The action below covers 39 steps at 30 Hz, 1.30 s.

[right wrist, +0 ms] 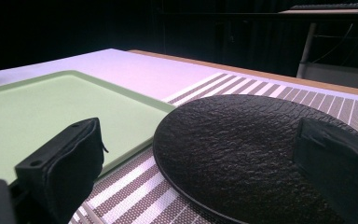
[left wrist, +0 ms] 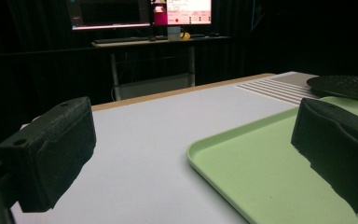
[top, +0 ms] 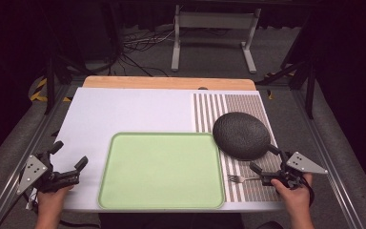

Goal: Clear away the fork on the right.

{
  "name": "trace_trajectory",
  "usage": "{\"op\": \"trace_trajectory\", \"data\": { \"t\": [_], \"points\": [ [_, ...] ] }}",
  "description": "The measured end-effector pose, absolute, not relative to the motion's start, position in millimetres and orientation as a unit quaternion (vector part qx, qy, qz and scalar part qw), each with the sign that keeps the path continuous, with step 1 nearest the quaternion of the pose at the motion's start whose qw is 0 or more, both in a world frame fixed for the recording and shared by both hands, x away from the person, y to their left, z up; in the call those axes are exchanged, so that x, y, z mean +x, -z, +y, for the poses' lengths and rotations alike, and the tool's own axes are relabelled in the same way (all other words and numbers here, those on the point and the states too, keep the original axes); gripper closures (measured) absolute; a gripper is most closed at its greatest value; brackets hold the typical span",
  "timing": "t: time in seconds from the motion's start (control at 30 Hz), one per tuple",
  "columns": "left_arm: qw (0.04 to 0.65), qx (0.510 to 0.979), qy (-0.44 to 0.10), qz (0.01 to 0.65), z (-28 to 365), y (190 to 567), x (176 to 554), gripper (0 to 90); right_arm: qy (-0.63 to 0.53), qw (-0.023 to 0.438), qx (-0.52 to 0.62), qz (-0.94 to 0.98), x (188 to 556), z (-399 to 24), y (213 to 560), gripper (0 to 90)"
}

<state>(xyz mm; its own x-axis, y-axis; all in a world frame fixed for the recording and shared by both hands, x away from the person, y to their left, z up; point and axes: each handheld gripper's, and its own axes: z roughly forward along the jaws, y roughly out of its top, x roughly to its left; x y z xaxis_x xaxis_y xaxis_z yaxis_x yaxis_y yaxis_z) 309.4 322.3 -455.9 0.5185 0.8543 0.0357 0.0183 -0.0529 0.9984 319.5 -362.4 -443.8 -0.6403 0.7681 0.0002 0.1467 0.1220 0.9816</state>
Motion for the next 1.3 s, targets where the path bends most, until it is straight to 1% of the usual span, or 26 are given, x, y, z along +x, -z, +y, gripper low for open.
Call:
{"op": "trace_trajectory", "data": {
  "t": [1.0,1.13,1.3],
  "points": [
    [0.593,0.637,-0.352,0.345,322,455,310,0.1,-0.577,0.267,0.324,0.7,321,-360,440,2.2],
    [0.591,0.638,-0.354,0.344,321,455,309,0.1,-0.579,0.273,0.316,0.7,324,-356,430,2.2],
    [0.59,0.638,-0.355,0.345,321,455,309,0.1,-0.588,0.267,0.313,0.696,334,-349,414,2.2]
  ]
}}
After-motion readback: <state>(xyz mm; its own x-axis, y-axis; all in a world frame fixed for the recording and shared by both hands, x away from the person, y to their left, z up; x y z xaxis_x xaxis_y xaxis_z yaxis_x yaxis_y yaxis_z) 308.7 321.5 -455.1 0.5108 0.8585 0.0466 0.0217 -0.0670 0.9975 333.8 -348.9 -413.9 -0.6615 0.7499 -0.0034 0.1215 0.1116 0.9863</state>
